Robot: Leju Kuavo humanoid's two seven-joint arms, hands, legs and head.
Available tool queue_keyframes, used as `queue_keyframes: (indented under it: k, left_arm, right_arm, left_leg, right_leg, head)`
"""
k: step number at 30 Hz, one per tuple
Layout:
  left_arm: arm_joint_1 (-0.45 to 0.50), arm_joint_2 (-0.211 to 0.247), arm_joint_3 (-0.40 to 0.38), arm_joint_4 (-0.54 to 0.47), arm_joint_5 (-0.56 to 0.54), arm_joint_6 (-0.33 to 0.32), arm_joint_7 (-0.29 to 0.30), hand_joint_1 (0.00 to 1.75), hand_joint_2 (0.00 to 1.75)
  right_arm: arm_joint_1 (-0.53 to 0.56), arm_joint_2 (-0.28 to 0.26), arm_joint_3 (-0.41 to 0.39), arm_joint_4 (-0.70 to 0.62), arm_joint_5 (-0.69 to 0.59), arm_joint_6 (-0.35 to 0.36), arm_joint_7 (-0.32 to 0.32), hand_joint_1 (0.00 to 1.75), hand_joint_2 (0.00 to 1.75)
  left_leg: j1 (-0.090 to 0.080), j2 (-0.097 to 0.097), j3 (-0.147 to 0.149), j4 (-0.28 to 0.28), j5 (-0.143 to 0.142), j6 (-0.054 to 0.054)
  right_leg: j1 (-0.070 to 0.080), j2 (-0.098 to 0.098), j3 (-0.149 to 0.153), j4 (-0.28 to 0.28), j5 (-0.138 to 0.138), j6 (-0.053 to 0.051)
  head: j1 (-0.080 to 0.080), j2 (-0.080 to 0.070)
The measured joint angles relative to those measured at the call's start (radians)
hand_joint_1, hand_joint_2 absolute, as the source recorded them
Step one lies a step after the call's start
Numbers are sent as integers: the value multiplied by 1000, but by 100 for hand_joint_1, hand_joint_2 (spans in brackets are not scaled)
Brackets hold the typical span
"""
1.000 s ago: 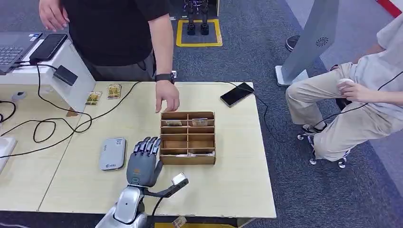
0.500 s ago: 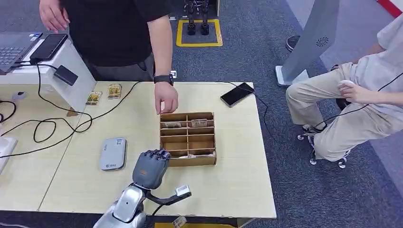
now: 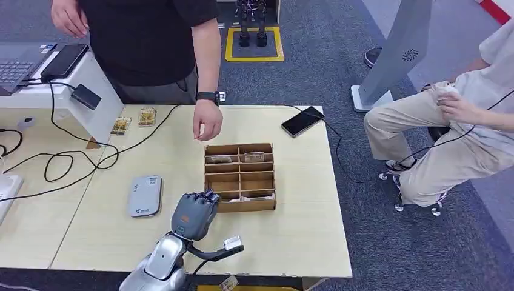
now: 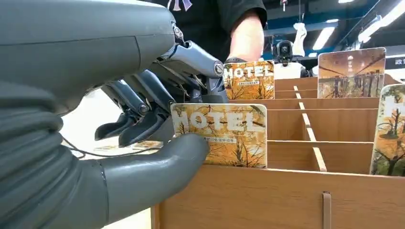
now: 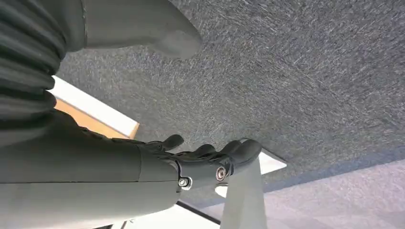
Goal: Pass the card to the sensor for recognition and then transmit it.
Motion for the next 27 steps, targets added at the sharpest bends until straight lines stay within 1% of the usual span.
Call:
queue_keyframes:
  k: [9, 10, 11, 12, 14, 16, 17, 18, 21, 25, 27]
  left_arm:
    - [4, 0, 0, -7, -11, 2, 12, 175, 175]
    - [14, 0, 0, -26, -6, 2, 10, 175, 175]
    - [30, 0, 3, -62, 8, 2, -6, 175, 175]
    - [52, -4, 12, -96, 32, 2, -40, 175, 175]
    - [95, -35, 60, -181, 121, 2, -170, 175, 175]
    - [123, -91, 127, -250, 228, 2, -305, 175, 175]
    - [127, -121, 155, -271, 278, 2, -358, 175, 175]
    - [127, -140, 177, -290, 336, 2, -390, 175, 175]
    - [127, -177, 204, -338, 477, 2, -412, 175, 175]
    - [126, -191, 207, -417, 630, -2, -431, 175, 175]
    - [126, -193, 207, -446, 661, -5, -433, 175, 175]
  right_arm:
    - [0, 0, 0, 0, 2, 0, 1, 0, 175]
    - [0, 0, 0, 0, 2, 0, 4, 0, 175]
    - [0, 0, 0, 0, 3, 0, 8, 0, 175]
    - [0, 0, 0, 0, 3, 0, 10, 0, 175]
    - [0, 0, 0, 0, 4, 0, 12, 0, 175]
    - [0, 0, 0, 0, 4, 0, 16, 0, 175]
    - [-1, 0, 0, 0, 4, 0, 18, 0, 175]
    - [-1, 0, 0, 0, 3, 0, 18, 0, 175]
    - [-1, 0, 0, 0, 2, 0, 18, 0, 175]
    - [-2, 0, 0, 0, -1, 0, 19, 0, 175]
    - [-2, 0, 0, 0, -1, 0, 20, 0, 175]
  left_leg:
    - [0, 0, 1, 0, 0, 0]
    - [0, 0, 1, 0, 0, 0]
    - [0, 1, 1, 0, 0, 0]
    - [0, 2, 1, 0, 0, 0]
    - [0, 1, 0, 0, 0, 0]
    - [0, -1, -2, 0, 0, 0]
    - [0, -1, -2, 0, 0, 0]
    - [0, 0, -2, 0, 0, 0]
    - [-1, 0, -2, 0, 0, 0]
    - [0, 0, -2, 0, 0, 0]
    - [0, 0, -1, 0, 0, 0]
  right_leg:
    - [0, 0, 1, 0, 0, 0]
    - [0, 1, 1, 0, 0, 0]
    - [0, 1, 0, 0, 0, 0]
    - [0, 2, 0, 0, 0, 0]
    - [0, 1, -1, 0, 0, 0]
    - [0, 0, -1, 0, 0, 0]
    - [0, 0, -1, 0, 0, 0]
    - [0, 0, -1, 0, 0, 0]
    - [0, 0, -2, 0, 0, 0]
    - [0, 0, -2, 0, 0, 0]
    - [0, 0, -2, 0, 0, 0]
  head:
    - [0, 0]
    - [0, 0]
    - [0, 0]
    - [0, 0]
    - [0, 0]
    - [0, 0]
    - [0, 0]
    - [0, 0]
    - [0, 0]
    - [0, 0]
    - [0, 0]
